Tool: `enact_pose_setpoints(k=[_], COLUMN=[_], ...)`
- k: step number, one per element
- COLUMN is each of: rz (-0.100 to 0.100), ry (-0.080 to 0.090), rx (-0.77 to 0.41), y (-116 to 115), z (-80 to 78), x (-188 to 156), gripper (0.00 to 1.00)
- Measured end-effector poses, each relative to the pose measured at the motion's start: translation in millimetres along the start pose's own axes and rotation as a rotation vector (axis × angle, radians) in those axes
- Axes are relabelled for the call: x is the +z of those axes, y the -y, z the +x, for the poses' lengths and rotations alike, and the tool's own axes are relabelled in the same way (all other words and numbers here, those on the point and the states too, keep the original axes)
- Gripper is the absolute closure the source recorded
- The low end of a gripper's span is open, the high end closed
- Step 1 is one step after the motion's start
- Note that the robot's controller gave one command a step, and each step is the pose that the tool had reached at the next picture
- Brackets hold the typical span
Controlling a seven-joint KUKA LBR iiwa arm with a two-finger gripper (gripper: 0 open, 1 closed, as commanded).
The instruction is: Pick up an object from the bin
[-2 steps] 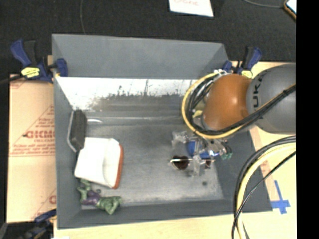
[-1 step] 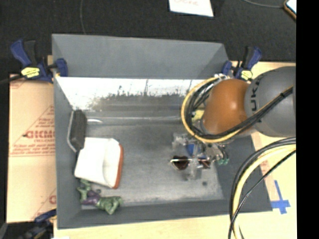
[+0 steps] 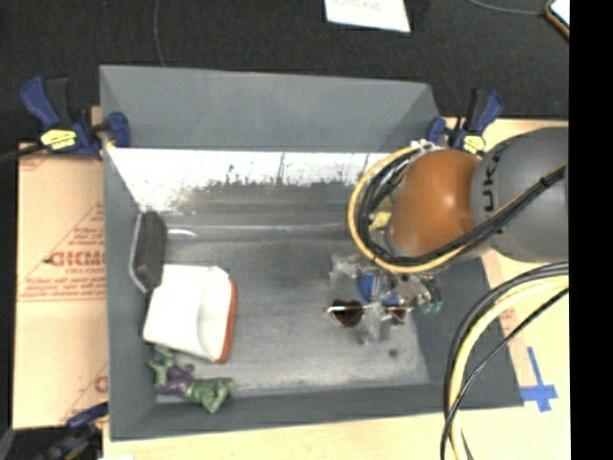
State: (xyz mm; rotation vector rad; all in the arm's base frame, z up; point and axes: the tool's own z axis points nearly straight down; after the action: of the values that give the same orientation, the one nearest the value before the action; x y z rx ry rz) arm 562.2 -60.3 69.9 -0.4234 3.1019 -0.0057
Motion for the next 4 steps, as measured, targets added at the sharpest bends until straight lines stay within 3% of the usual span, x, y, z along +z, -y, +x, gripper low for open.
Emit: enact_pose_setpoints(k=[1,2,4], rz=[-0.003,0.002,0.003], ry=[-0.001,0.007,0.009], rx=[0.057,0.009,0.009], y=[-2.0,0.8,1.4], z=[3.3,-1.5,-1.6], x=[-1.7,-2.3,-16.5], gripper=[0.0,1.0,1.0])
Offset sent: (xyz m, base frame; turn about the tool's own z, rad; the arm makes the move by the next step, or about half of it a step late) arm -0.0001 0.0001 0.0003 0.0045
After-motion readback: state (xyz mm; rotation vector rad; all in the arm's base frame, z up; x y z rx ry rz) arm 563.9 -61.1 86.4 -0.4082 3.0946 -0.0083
